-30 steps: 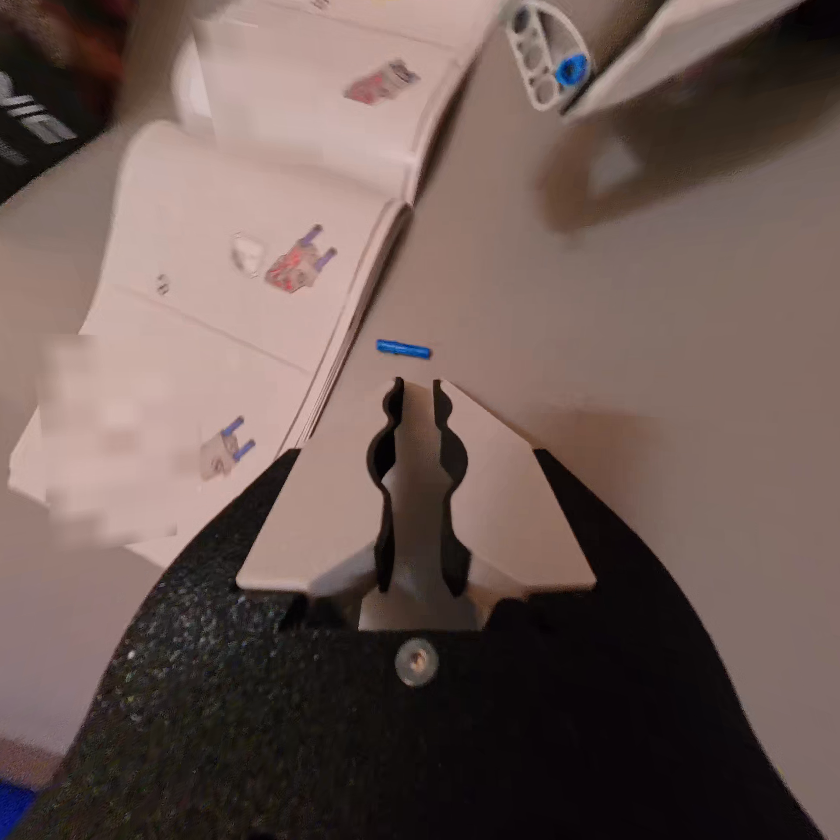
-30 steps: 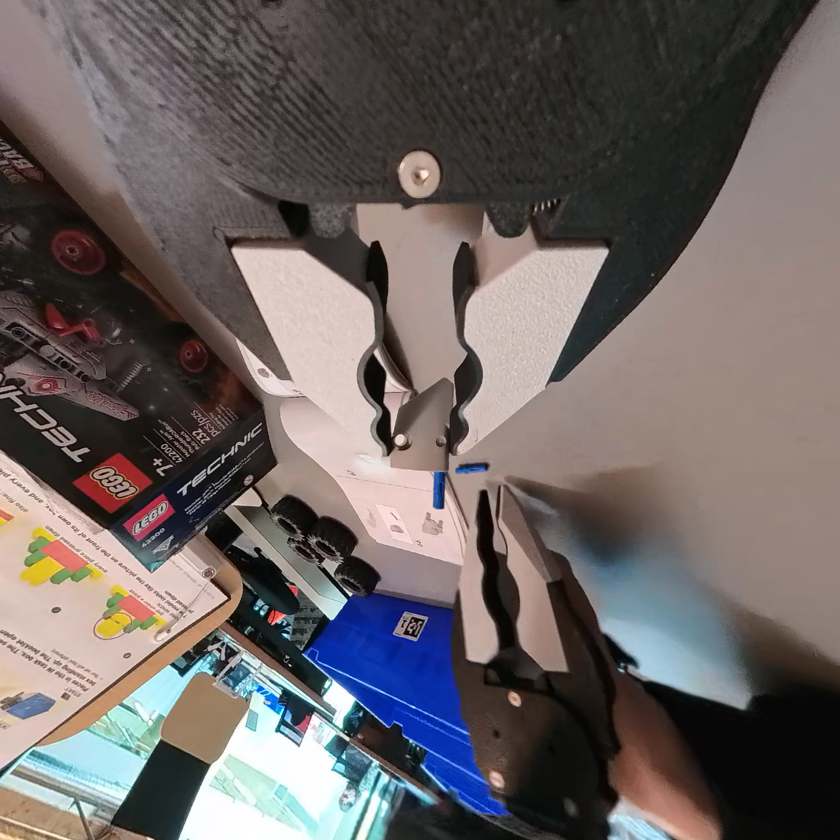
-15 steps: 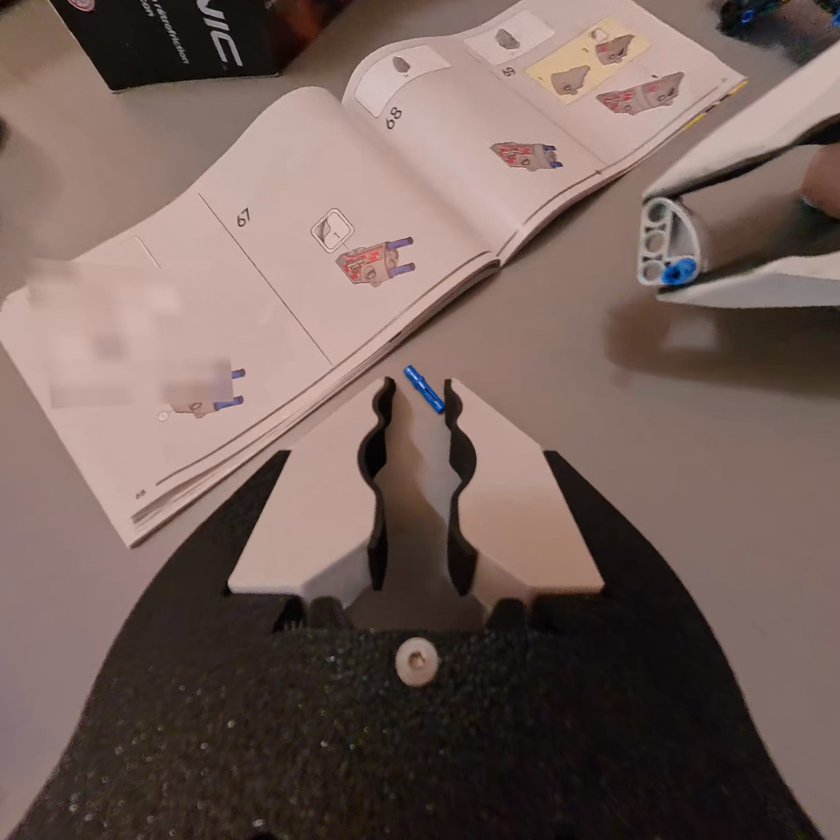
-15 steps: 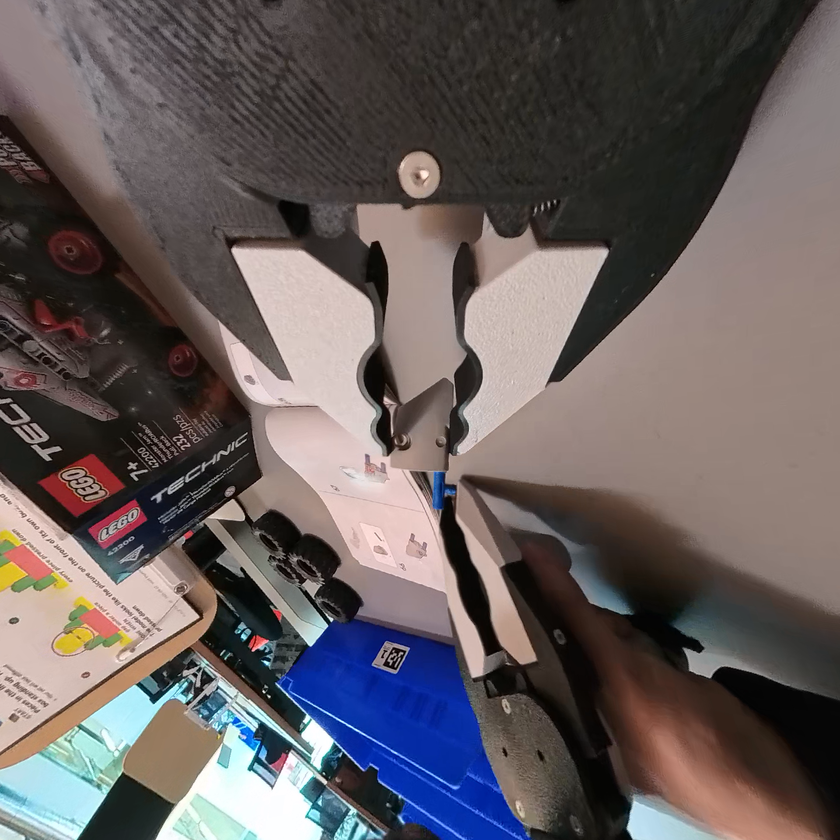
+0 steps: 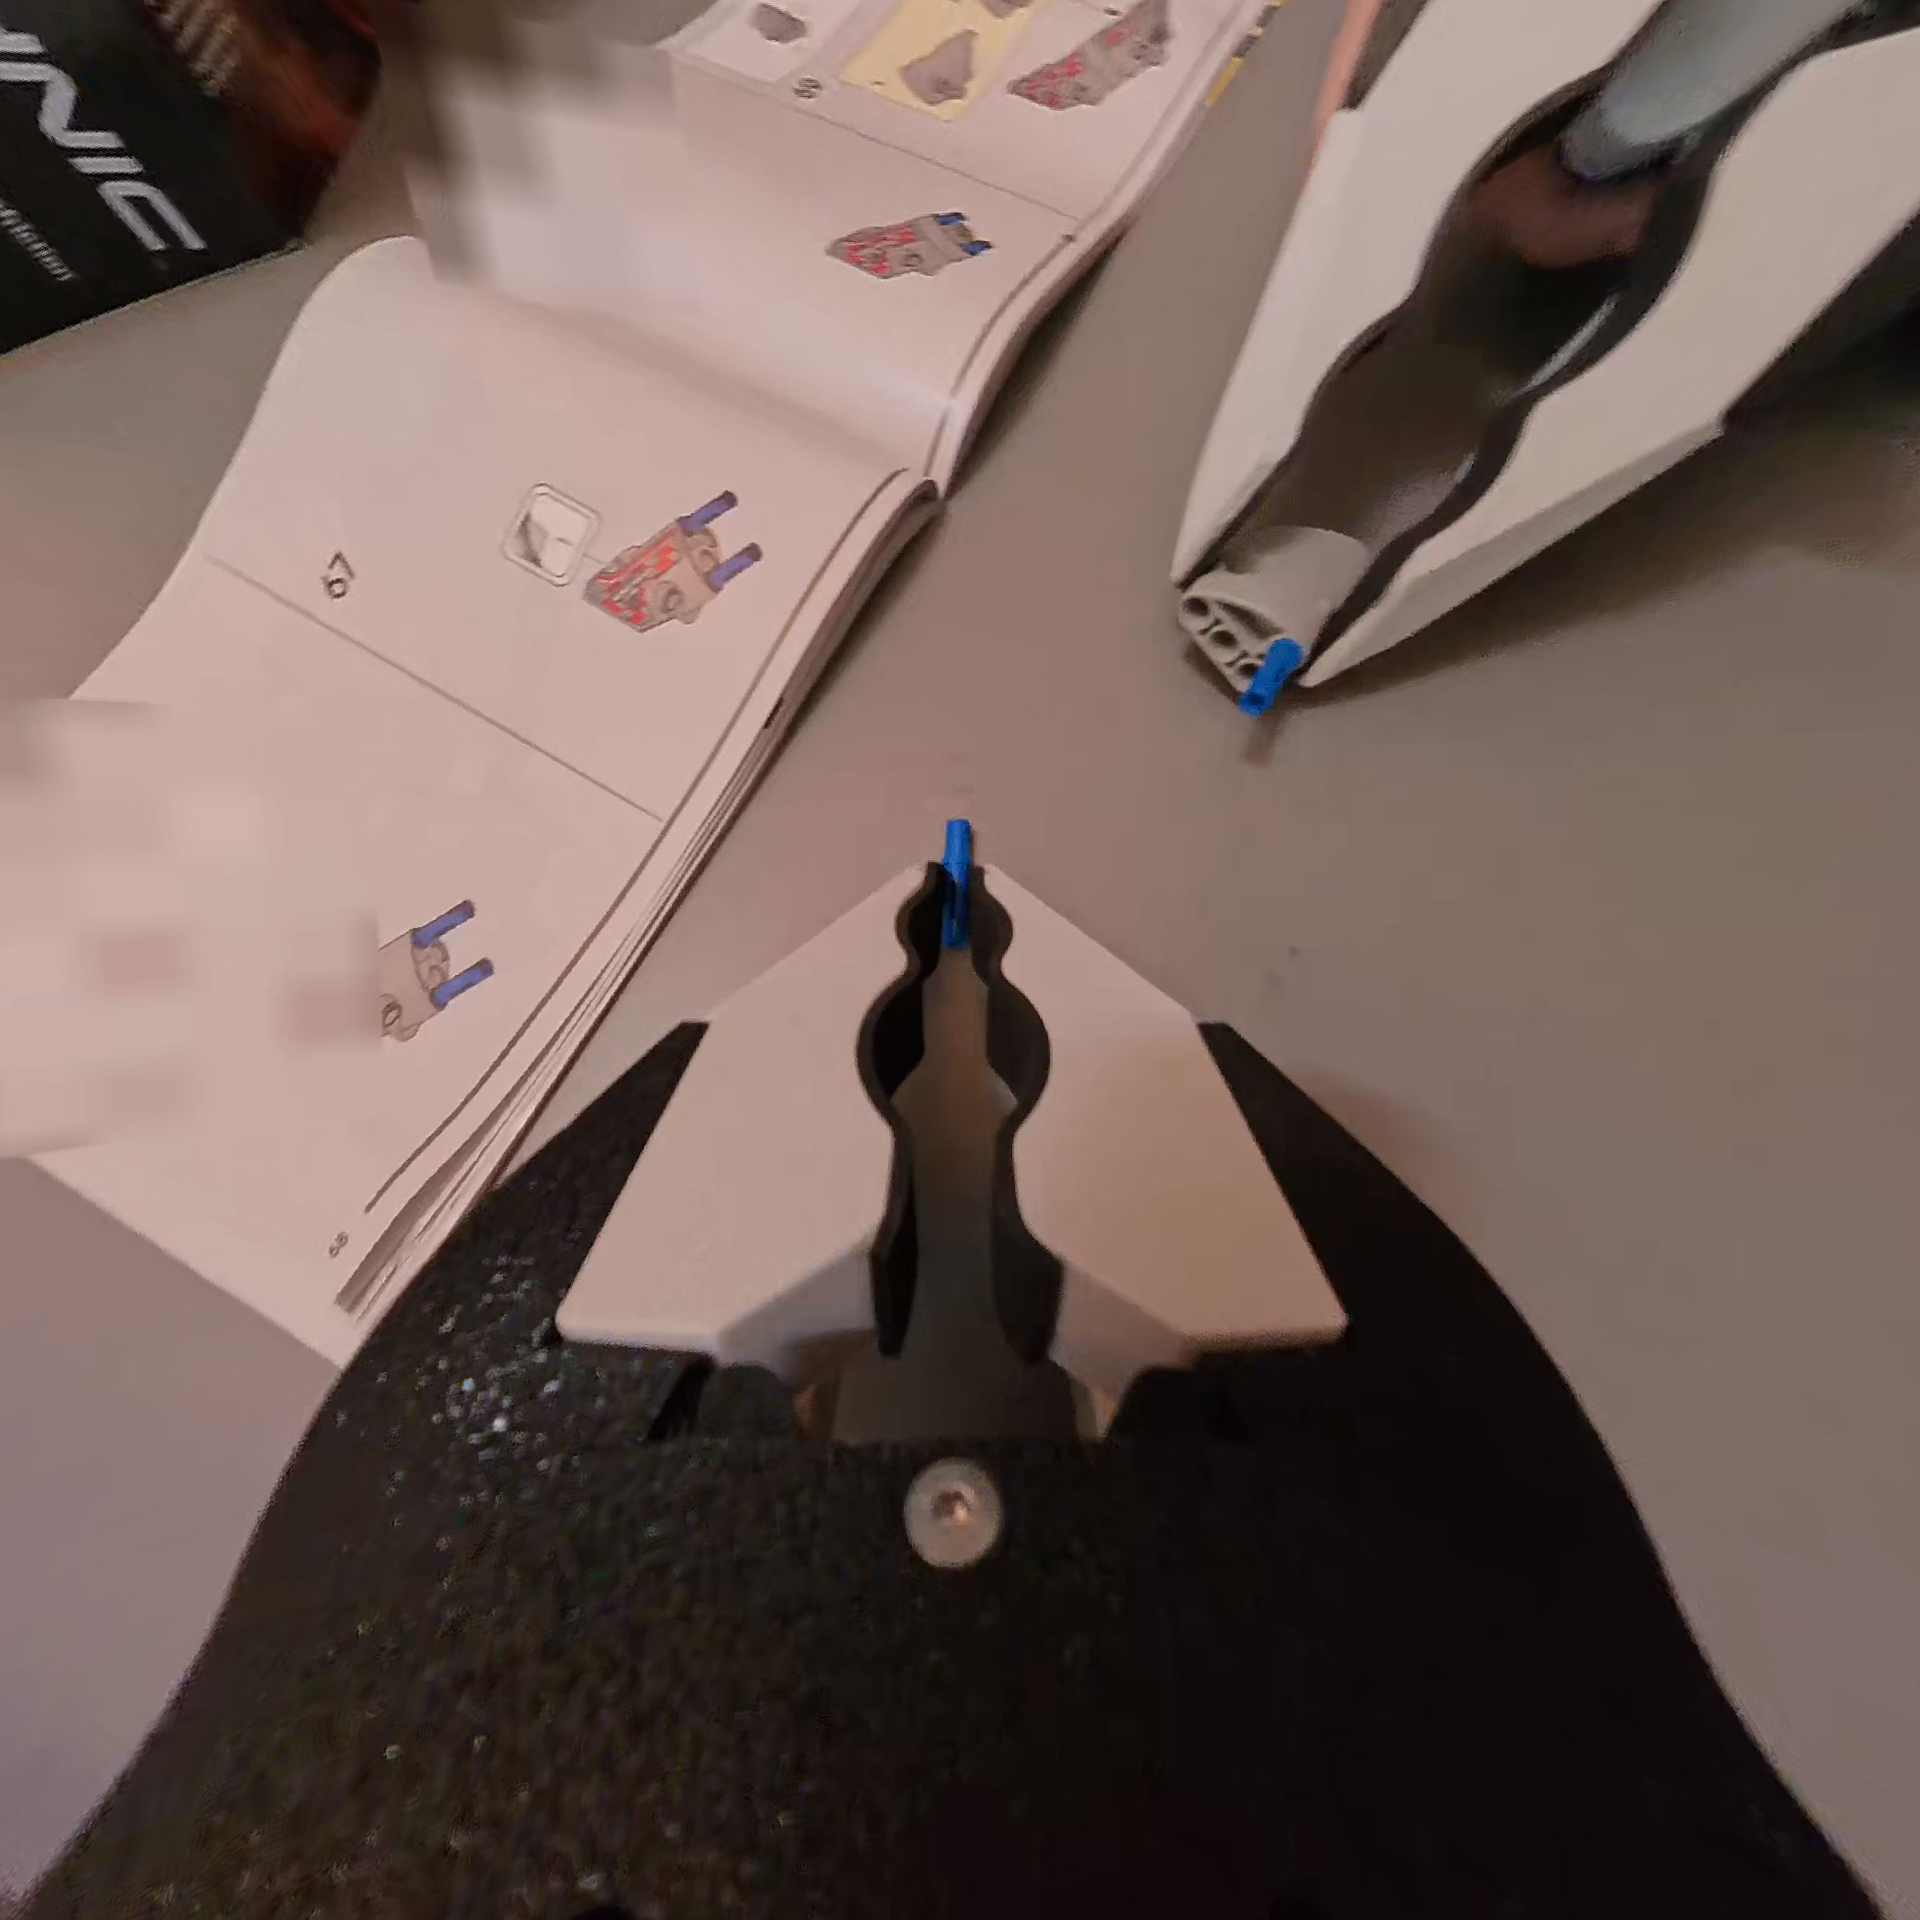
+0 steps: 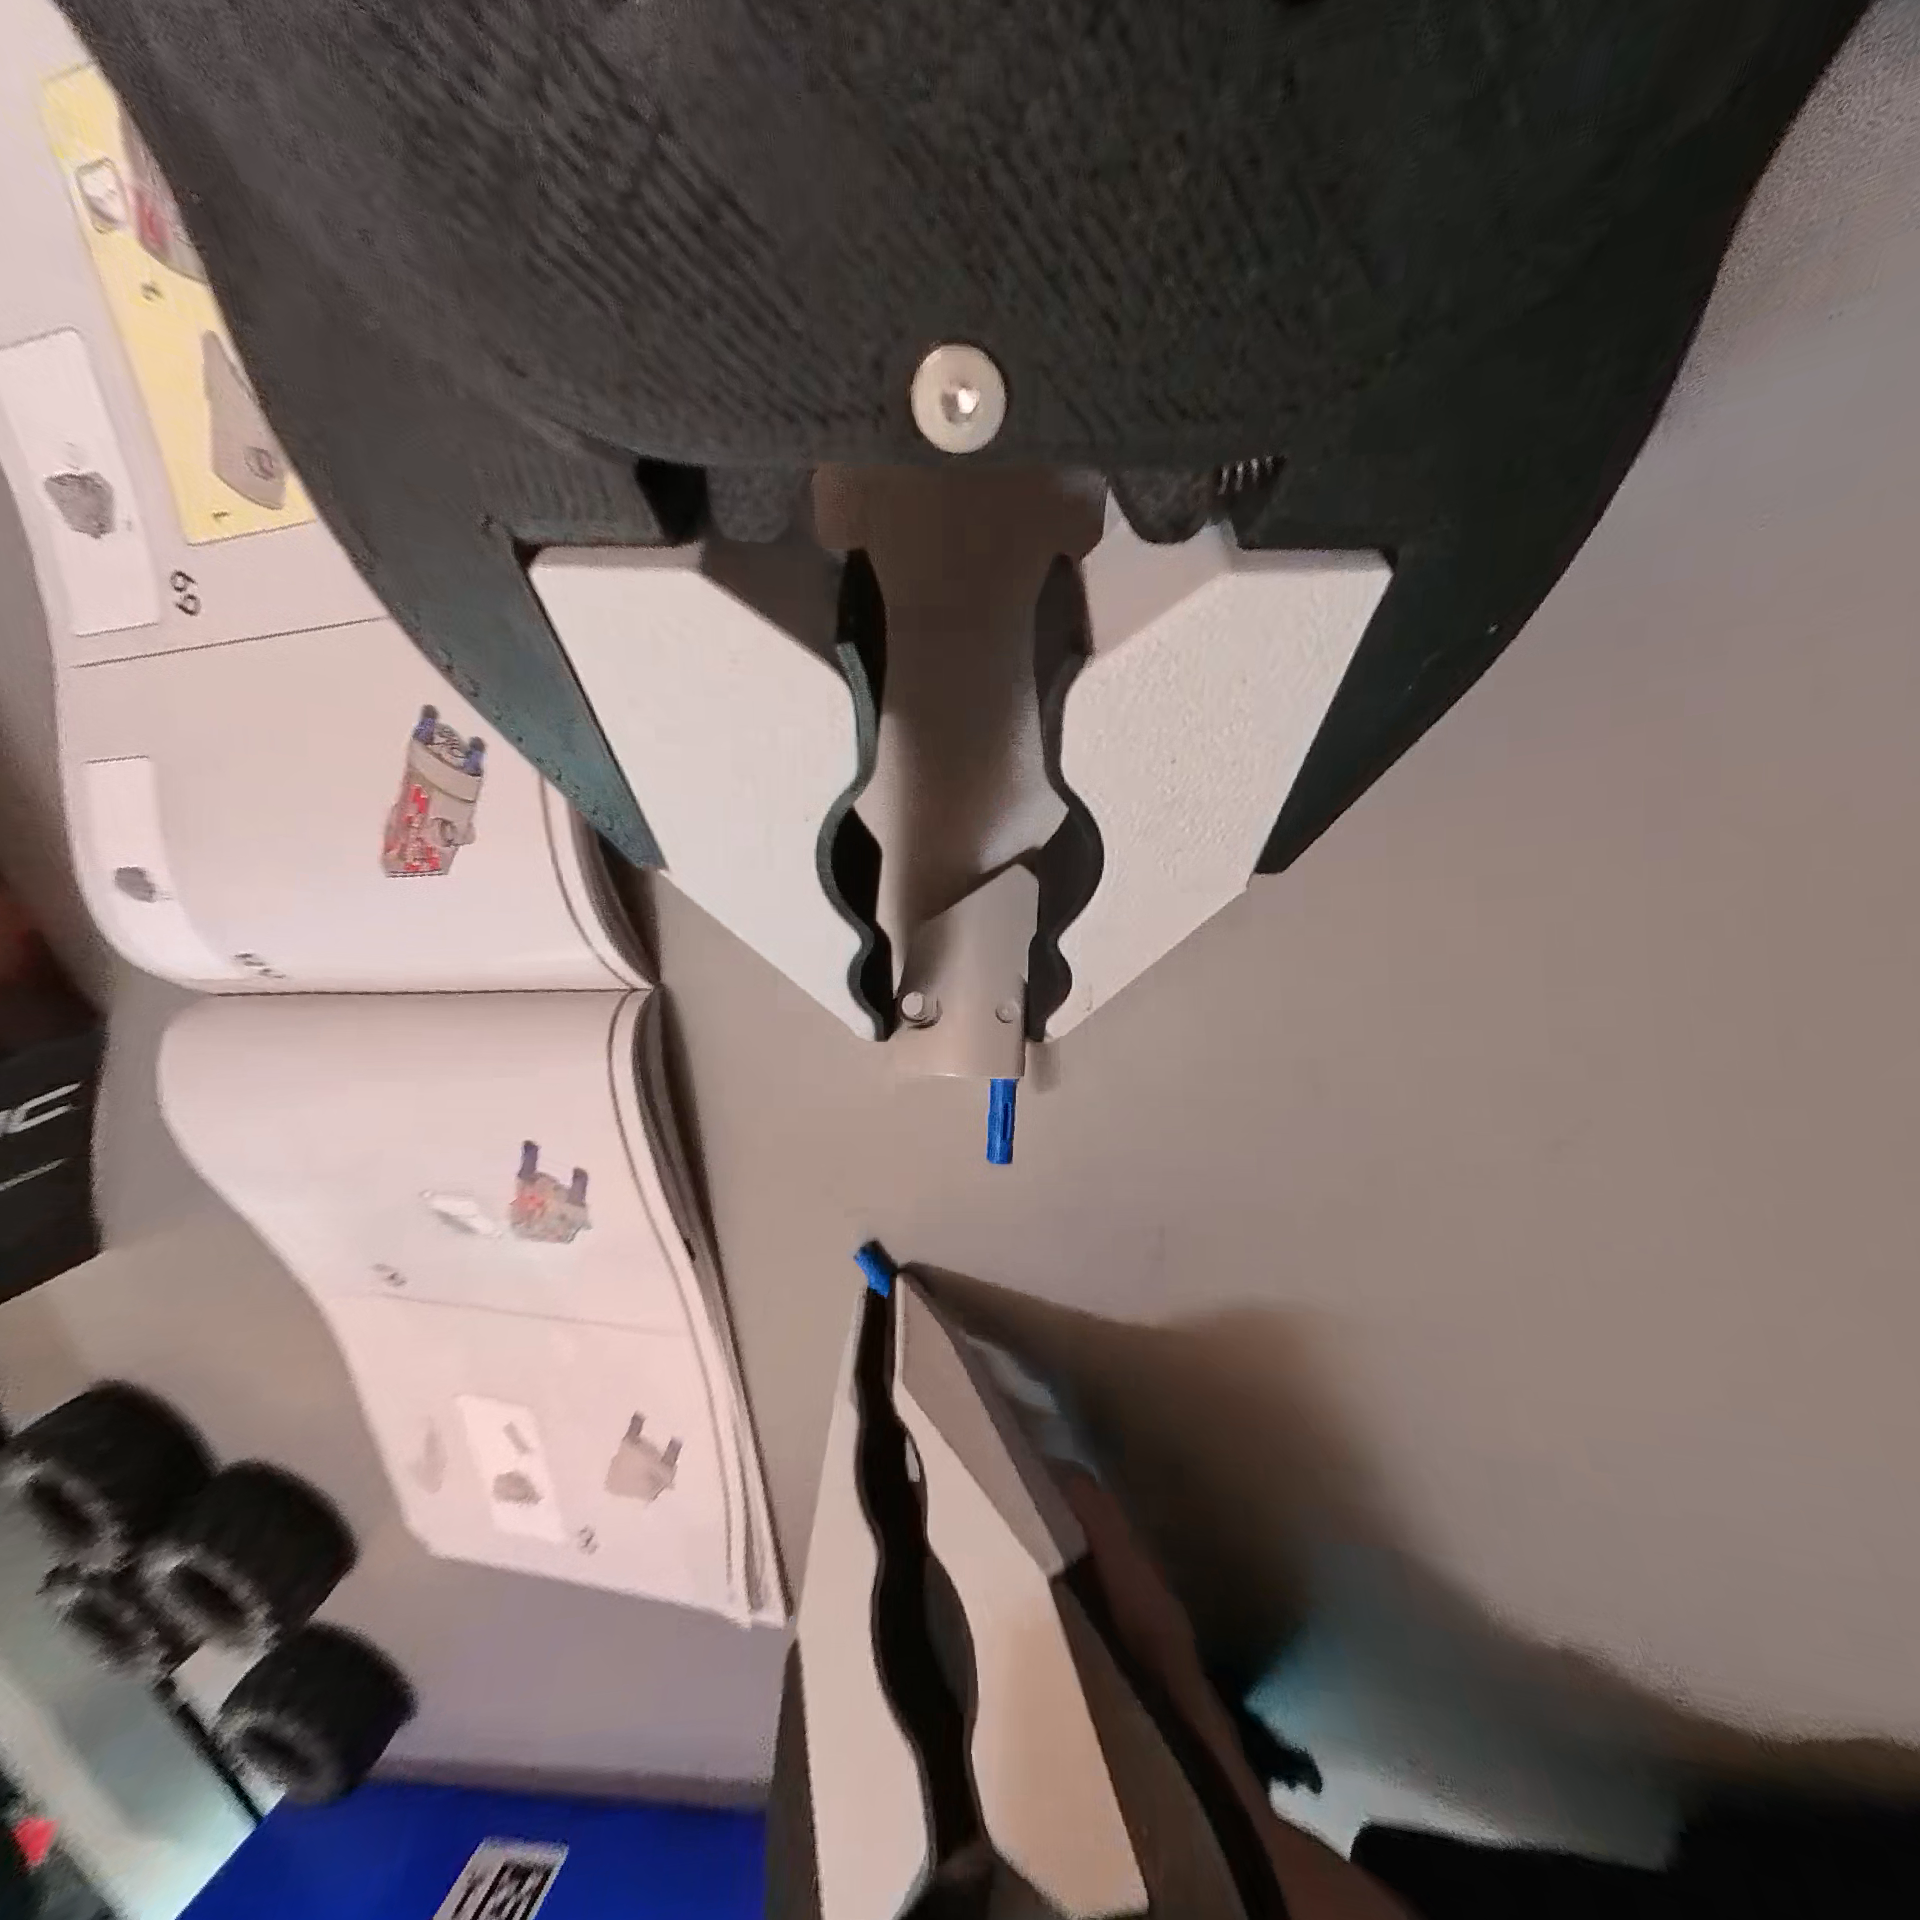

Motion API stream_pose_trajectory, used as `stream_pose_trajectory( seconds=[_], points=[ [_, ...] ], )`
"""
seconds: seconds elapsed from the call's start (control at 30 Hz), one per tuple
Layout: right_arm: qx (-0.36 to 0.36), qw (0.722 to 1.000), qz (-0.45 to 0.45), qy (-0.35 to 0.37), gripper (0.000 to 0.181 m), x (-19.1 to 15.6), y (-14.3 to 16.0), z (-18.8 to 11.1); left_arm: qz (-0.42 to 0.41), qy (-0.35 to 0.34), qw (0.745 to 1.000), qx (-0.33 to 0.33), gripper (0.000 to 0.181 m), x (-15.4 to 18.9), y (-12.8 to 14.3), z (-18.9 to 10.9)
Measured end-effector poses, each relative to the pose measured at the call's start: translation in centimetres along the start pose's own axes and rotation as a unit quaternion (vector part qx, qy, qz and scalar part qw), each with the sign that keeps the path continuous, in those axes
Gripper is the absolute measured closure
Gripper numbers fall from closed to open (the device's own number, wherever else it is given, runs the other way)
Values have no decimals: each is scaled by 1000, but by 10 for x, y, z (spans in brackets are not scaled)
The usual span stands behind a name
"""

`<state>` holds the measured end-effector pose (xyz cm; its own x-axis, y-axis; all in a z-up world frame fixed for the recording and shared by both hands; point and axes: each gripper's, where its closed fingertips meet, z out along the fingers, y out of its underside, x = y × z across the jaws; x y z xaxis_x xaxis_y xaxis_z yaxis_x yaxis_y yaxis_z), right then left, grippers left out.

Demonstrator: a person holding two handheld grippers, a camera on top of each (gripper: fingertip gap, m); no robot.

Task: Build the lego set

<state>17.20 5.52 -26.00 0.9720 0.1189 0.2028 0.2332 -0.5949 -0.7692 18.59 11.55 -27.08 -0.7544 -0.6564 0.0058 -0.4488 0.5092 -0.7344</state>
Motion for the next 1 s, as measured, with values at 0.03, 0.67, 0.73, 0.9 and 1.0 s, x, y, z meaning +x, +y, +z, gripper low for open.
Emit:
stream_pose_trajectory(
  seconds=[0.03,0.67,0.73,0.9,1.0],
  points=[
    [-12,1000,1,-5,157,-1,3,2,6,10,1000,0,180,2,0,-1],
    [-26,995,83,-39,153,-3,8,2,41,25,999,1,179,7,3,-3],
    [-24,997,68,-29,157,-3,7,1,121,8,993,8,180,10,0,-2],
    [-15,1000,2,6,157,-3,2,3,242,-40,967,66,180,22,-22,-7],
    [-12,1000,-14,14,158,-4,0,5,282,-70,955,62,180,21,-24,-7]
  ],
)
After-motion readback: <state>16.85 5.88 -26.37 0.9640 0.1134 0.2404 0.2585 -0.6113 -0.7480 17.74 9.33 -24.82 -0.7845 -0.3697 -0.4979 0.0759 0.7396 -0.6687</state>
